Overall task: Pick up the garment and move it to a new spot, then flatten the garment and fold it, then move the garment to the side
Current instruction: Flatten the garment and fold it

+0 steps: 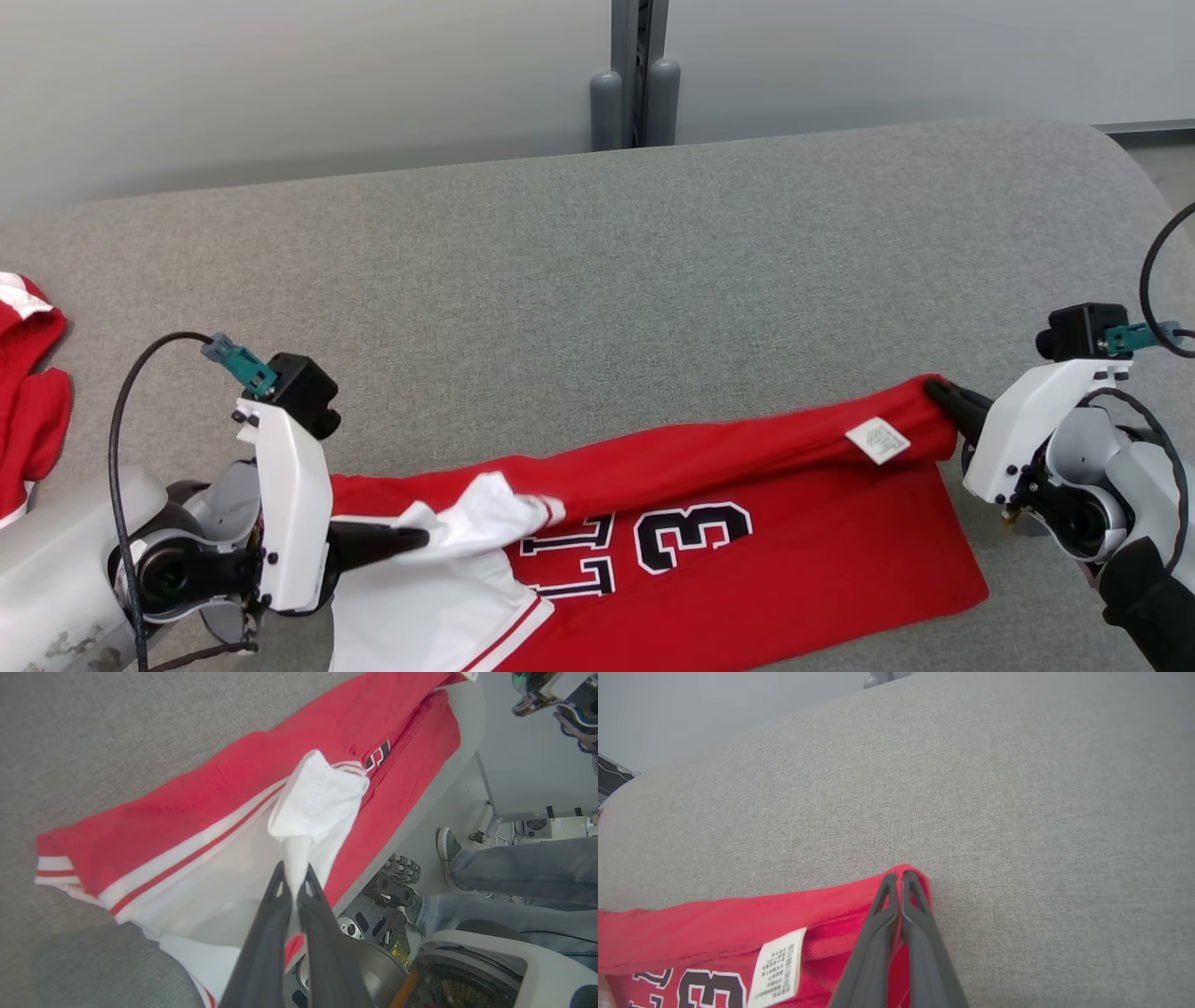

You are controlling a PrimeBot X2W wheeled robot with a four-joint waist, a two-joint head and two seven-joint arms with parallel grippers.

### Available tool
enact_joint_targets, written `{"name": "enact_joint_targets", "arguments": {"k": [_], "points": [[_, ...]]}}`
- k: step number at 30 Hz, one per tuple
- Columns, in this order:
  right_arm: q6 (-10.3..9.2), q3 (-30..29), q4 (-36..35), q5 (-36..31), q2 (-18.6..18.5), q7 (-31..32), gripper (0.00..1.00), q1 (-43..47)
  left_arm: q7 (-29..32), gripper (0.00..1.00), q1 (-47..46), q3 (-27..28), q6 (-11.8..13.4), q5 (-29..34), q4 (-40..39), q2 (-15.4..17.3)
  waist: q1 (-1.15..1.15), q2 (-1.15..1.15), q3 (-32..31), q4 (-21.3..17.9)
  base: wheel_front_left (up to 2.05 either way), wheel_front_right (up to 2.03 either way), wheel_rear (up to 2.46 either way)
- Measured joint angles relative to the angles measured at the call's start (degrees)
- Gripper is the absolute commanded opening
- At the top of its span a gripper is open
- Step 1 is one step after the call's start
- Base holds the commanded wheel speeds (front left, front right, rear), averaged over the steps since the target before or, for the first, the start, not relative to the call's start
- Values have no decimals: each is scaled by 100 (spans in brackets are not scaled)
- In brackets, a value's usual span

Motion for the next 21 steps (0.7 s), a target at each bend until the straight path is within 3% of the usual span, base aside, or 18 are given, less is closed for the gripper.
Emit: {"name": "enact_joint_targets", "arguments": {"k": [8,21], "points": [[0,268,2,377,-68,761,0,-19,445,0,109,-8,159,-18,-1,3,0,0,-112,-32,0,0,0],[0,515,43,420,-131,1167,0,-244,829,0,322,-15,297,-205,-15,-78,0,0,-18,-64,0,0,0]]}}
